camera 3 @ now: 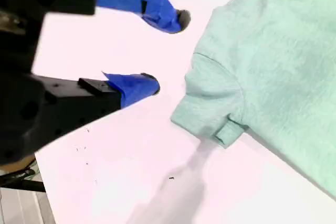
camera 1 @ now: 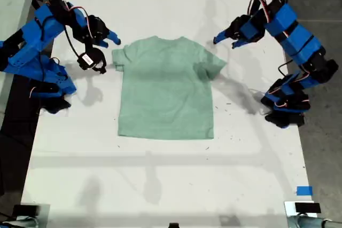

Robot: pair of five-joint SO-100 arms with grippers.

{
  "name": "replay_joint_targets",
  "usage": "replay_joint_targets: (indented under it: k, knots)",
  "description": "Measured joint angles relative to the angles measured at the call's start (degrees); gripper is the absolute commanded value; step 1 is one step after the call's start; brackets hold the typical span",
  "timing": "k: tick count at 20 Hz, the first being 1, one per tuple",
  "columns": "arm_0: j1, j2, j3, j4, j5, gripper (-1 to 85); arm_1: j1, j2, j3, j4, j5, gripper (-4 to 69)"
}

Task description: Fold t-shirt

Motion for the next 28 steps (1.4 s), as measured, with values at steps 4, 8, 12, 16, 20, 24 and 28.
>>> replay_joint_targets:
  k: [4, 8, 12, 16, 20, 24, 28]
  knots:
    - [-0.97, 0.0, 0.0, 0.53, 0.88, 22.4, 0.88, 0.0, 8.44, -4.92, -3.16, 34.1]
    - [-1.23, 0.0, 0.0, 0.53, 0.88, 22.3, 1.58, -0.26, 19.78, -15.03, -5.01, 33.7]
    - [-1.23, 0.0, 0.7, 0.53, 0.88, 22.1, 3.08, -1.14, 29.27, -24.7, -6.86, 33.3]
    - [-1.23, 0.0, 2.46, 0.09, 0.88, 21.8, 6.59, -3.96, 34.1, -31.82, -10.2, 33.3]
    - [-1.23, 0.0, 3.96, -0.97, 0.88, 21.6, 8.09, -11.16, 34.19, -37.35, -12.3, 32.2]
    - [-1.23, 0.0, 4.66, -1.41, 0.88, 21.2, 8.26, -19.95, 32.52, -41.04, -12.74, 5.8]
    - [-1.23, 0.0, 5.54, -1.93, 0.88, 20.8, 8.35, -23.73, 27.77, -42.01, -12.66, 1.7]
